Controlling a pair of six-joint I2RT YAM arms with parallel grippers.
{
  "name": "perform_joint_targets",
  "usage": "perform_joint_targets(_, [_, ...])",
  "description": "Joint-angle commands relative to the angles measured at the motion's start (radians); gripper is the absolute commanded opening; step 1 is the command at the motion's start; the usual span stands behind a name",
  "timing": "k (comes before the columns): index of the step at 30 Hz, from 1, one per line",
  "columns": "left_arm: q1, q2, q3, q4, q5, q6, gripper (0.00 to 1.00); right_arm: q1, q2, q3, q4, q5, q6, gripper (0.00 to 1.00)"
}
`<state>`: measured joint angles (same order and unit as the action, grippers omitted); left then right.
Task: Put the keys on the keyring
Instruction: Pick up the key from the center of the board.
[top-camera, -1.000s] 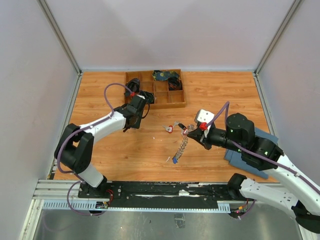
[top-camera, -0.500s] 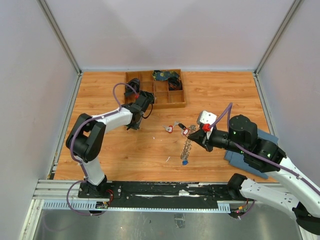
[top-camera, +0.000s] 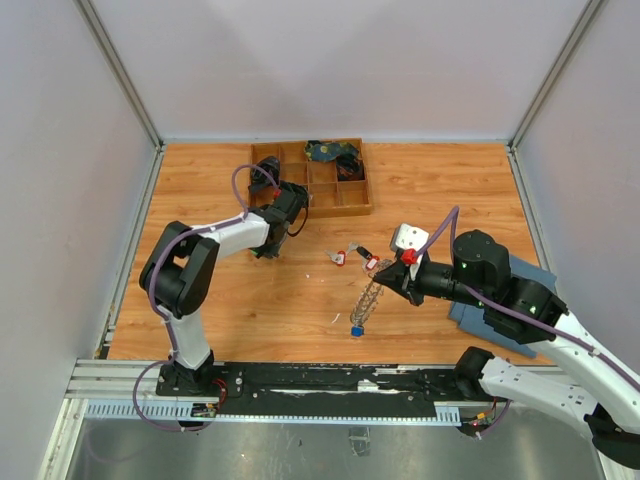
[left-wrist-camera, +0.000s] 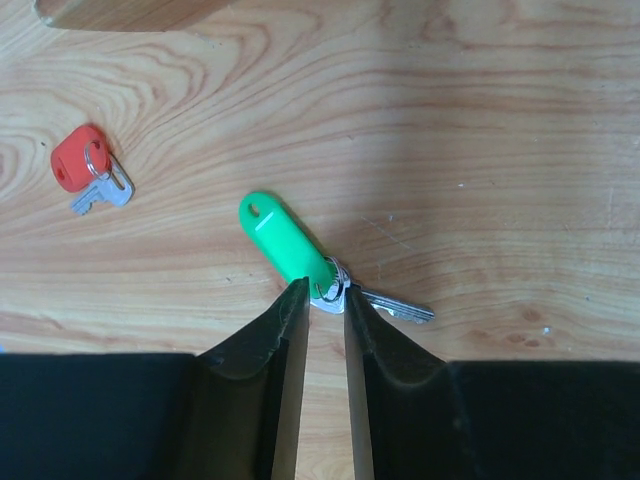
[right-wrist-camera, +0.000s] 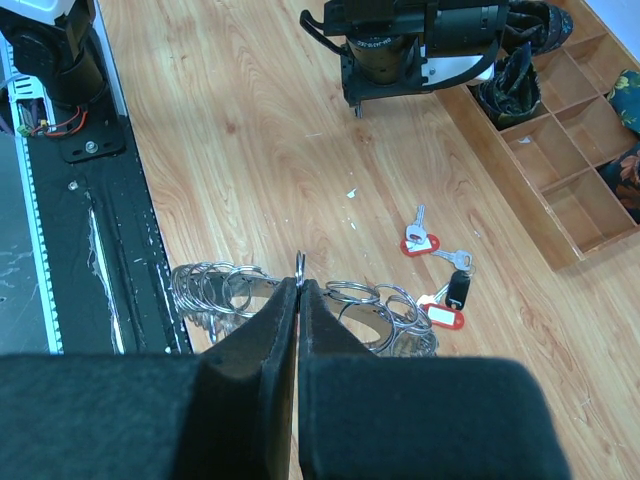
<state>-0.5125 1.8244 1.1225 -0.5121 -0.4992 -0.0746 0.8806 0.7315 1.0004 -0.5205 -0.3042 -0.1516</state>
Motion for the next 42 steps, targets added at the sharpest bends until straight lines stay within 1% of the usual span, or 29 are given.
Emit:
perform_joint_targets(1, [0.009,0.024,0.033,0.000,-0.030,0.011,0.25,-0.017,-0.006,0.001,0.053,-0.017,0.020,0.01])
perform_joint_targets(4, [0.012,0.036,0.038,-0.005,-0.040,0.014,0.22,-0.017,-0.007,0.001,0.053,-0.019,0.020,0.00])
perform_joint_targets(8, [0.014,0.039,0.039,-0.009,-0.046,0.012,0.15,-0.017,-0.010,0.002,0.051,-0.024,0.016,0.01])
perform_joint_targets(13, [0.014,0.023,0.042,-0.019,-0.050,0.008,0.01,-0.016,-0.022,0.013,0.040,-0.024,-0.004,0.01])
perform_joint_targets(17, [0.012,-0.033,0.043,-0.036,-0.026,0.001,0.01,-0.017,-0.021,0.042,0.010,0.007,-0.015,0.01])
perform_joint_targets(20, [0.008,-0.114,0.039,-0.041,0.022,-0.004,0.00,-0.017,0.000,0.080,-0.033,0.021,-0.015,0.01])
perform_joint_targets(24, [-0.003,-0.259,0.034,-0.028,0.146,-0.008,0.00,-0.017,0.050,0.134,-0.082,0.003,-0.003,0.01])
perform_joint_targets(26, [-0.011,-0.339,0.029,-0.010,0.208,-0.005,0.01,-0.017,0.066,0.144,-0.086,-0.014,0.005,0.01])
perform_joint_targets(29, [-0.026,-0.458,0.036,0.008,0.292,-0.009,0.01,-0.017,0.089,0.150,-0.084,0.016,0.035,0.01])
perform_joint_targets(31, [-0.042,-0.527,0.046,0.025,0.346,-0.007,0.01,-0.018,0.111,0.157,-0.089,0.001,0.049,0.01])
perform_joint_targets(33, [-0.082,-0.599,0.052,0.051,0.376,0.009,0.01,-0.032,0.142,0.161,-0.092,-0.069,0.051,0.01])
perform_joint_targets(36, [-0.167,-0.650,0.084,0.064,0.376,0.033,0.01,-0.068,0.163,0.156,-0.065,-0.160,0.072,0.01])
perform_joint_targets(40, [-0.254,-0.702,0.123,0.086,0.425,0.045,0.01,-0.094,0.126,0.114,0.028,-0.197,0.101,0.00])
perform_joint_targets(42, [-0.306,-0.731,0.130,0.111,0.442,0.054,0.00,-0.127,0.099,0.098,0.079,-0.235,0.126,0.00])
